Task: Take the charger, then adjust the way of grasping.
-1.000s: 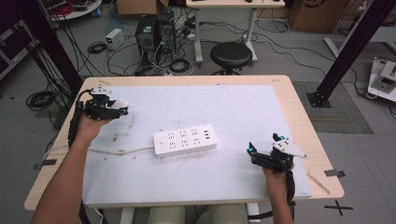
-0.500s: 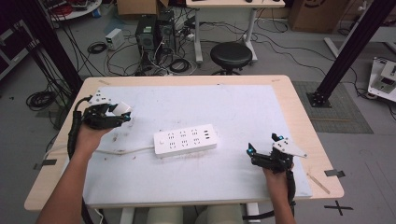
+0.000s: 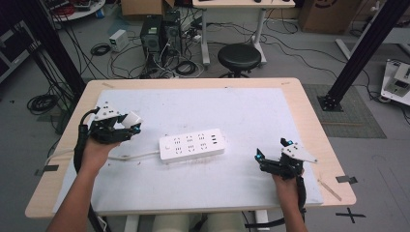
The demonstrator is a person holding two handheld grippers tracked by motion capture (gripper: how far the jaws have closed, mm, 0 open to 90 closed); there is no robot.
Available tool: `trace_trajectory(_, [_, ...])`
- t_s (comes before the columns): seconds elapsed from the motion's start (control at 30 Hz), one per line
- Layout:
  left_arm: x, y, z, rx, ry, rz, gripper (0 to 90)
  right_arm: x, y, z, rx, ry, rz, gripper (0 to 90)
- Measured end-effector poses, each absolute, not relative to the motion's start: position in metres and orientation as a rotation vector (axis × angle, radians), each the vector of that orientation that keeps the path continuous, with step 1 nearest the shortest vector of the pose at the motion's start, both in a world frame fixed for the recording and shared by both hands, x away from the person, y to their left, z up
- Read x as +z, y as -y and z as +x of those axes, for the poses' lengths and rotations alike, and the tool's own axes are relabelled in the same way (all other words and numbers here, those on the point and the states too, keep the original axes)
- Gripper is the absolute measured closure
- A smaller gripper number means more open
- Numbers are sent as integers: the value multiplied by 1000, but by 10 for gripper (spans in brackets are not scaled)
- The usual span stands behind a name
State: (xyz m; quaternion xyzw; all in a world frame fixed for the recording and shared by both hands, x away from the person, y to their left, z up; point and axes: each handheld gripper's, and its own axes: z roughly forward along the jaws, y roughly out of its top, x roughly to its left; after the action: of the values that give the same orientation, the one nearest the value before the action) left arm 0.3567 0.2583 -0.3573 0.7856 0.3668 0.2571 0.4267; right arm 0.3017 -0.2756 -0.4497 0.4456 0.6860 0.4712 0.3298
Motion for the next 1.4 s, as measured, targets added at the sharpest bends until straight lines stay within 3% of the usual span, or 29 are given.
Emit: trace_trajectory(1.4, [-349, -194, 318, 532, -541, 2073, 425, -440, 273, 304, 1345, -1921, 1098, 21])
